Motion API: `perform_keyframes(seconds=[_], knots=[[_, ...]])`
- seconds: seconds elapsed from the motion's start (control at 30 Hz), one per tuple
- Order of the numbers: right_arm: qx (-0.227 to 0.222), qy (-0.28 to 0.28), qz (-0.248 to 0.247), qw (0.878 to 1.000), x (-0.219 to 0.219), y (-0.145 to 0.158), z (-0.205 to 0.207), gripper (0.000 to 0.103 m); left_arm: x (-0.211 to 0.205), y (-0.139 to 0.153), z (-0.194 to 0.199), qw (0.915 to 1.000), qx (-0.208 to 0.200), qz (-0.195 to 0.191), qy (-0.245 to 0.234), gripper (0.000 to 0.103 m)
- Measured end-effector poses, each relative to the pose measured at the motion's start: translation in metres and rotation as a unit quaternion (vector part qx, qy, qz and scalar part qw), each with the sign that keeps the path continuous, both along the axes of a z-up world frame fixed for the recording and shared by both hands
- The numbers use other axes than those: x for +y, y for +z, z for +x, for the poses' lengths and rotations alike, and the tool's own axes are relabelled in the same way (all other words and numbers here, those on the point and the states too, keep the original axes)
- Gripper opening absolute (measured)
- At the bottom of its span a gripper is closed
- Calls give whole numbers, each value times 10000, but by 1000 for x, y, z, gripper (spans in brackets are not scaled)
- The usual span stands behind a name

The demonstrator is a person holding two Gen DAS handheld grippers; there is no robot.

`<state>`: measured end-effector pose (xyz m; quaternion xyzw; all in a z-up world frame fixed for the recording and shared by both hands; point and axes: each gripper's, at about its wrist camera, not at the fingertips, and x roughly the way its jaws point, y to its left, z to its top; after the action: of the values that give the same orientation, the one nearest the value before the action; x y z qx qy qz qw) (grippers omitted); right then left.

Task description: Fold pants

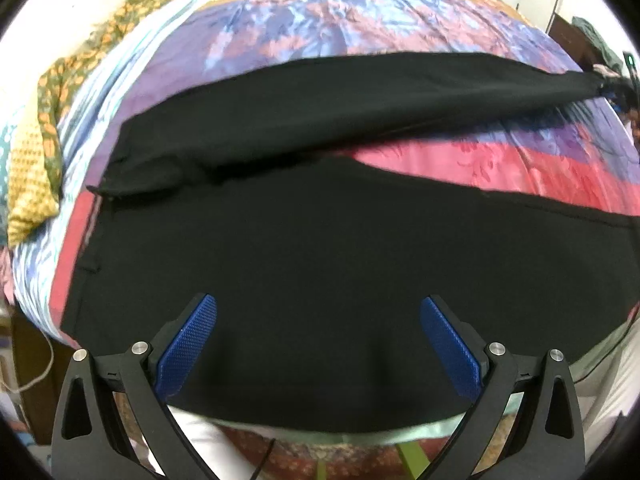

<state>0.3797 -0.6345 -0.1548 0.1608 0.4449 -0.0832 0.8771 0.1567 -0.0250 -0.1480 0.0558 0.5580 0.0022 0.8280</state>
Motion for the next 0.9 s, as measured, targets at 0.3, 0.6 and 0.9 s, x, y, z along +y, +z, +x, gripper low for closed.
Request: perform_keyframes(seconds=[0.3, 0.6, 0.9], knots=[[282, 448, -1172, 9917, 72, 4, -4, 66, 62, -2, 80, 9890, -1044, 683, 794, 102], [481, 3045, 2773, 9100, 341, -58, -3, 67, 139, -96, 136, 9774, -1211, 527, 1650, 102], [957, 2379, 1993, 9458, 312, -98, 10, 58, 141, -100, 137, 9773, -1261, 350, 1664, 102]])
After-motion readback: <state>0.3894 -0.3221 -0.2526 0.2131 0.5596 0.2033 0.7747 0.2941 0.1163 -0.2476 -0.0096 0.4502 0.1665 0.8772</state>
